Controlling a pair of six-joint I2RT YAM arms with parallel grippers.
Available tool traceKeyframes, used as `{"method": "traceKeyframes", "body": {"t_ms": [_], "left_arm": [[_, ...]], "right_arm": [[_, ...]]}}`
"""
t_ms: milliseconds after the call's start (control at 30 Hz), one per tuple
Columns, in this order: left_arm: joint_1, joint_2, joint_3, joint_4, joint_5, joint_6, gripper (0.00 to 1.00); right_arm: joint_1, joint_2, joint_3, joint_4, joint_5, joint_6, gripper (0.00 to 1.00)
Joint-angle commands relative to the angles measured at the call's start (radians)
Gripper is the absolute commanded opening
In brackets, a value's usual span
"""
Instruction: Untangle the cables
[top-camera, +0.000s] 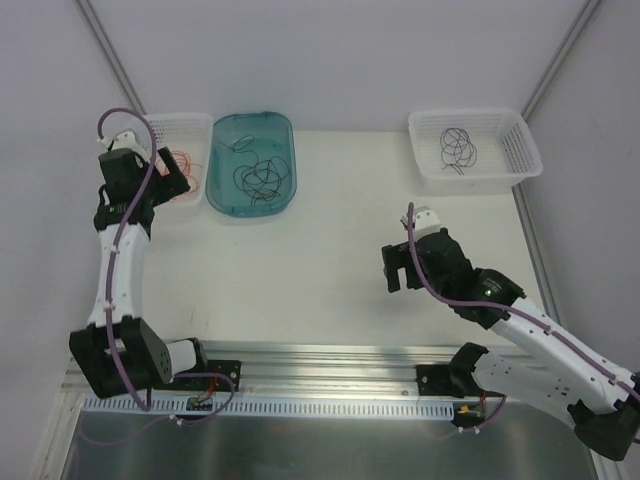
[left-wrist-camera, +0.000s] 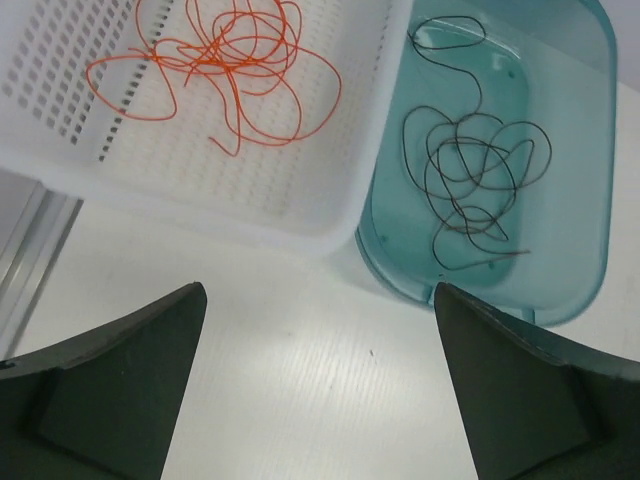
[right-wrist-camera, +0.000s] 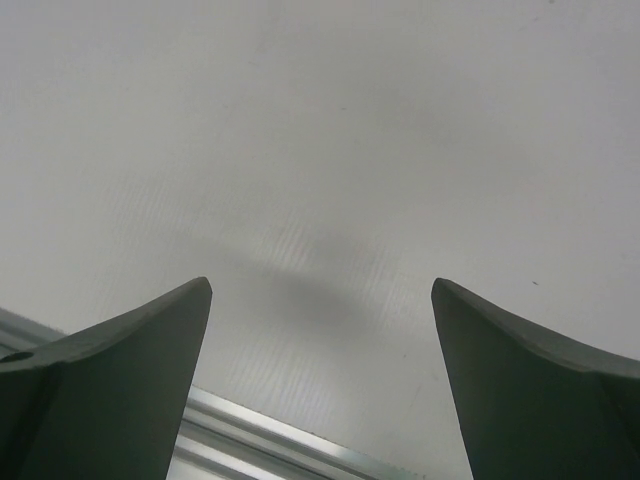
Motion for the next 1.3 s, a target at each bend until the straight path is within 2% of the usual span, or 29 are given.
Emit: {"method": "traceKeyframes", "body": {"t_ms": [0,67,100,200,333,433,633,967,1100,1267], "left_arm": [[-0.008,-0.292,-0.206,-0.006,0.116,-0.025,0.99],[-0.009,-0.429,-0.282,-0.029,0.151,-0.012,0.99],[-0.009,-0.563,-0.338,-0.046,0.156,-0.012,0.99],[-0.009,-0.794,-0.388,-0.157,0.186,0.004,0.99],[-0.06,-0.963,-0.362,-0.362,0.202,0.04,0.99],[-0.126,-1.084,-0.338,-0.395,0.171,0.042,0.99],[-0.233,-1.137,-0.213,-0.53,0.02,0.097,0.99],[-0.279,-1.238,-0.235,-0.55,-0.238,0.05,0.99],[-0.299,-1.26,-0.253,-0.551,-0.347,0.021,0.99],[-0.314,-1.276,-0.271,-0.551,-0.406,-0.01,0.99]], "right_arm": [[-0.04,-0.06,0.061,-0.077,0.137,-0.002,0.97],[-0.052,-0.103,0.066,-0.094,0.168,0.007,0.97],[-0.06,-0.117,0.067,-0.11,0.18,0.009,0.97],[-0.064,-0.174,0.069,-0.149,0.267,0.036,0.97],[-0.064,-0.248,0.092,-0.24,0.388,0.081,0.97],[-0.066,-0.32,0.115,-0.32,0.485,0.105,0.97],[-0.066,-0.529,0.111,-0.426,0.633,0.131,0.97],[-0.061,-0.945,0.017,-0.391,0.61,0.081,0.97],[-0.054,-0.998,0.0,-0.4,0.611,0.091,0.97],[-0.052,-0.993,-0.003,-0.397,0.616,0.099,0.97]]}}
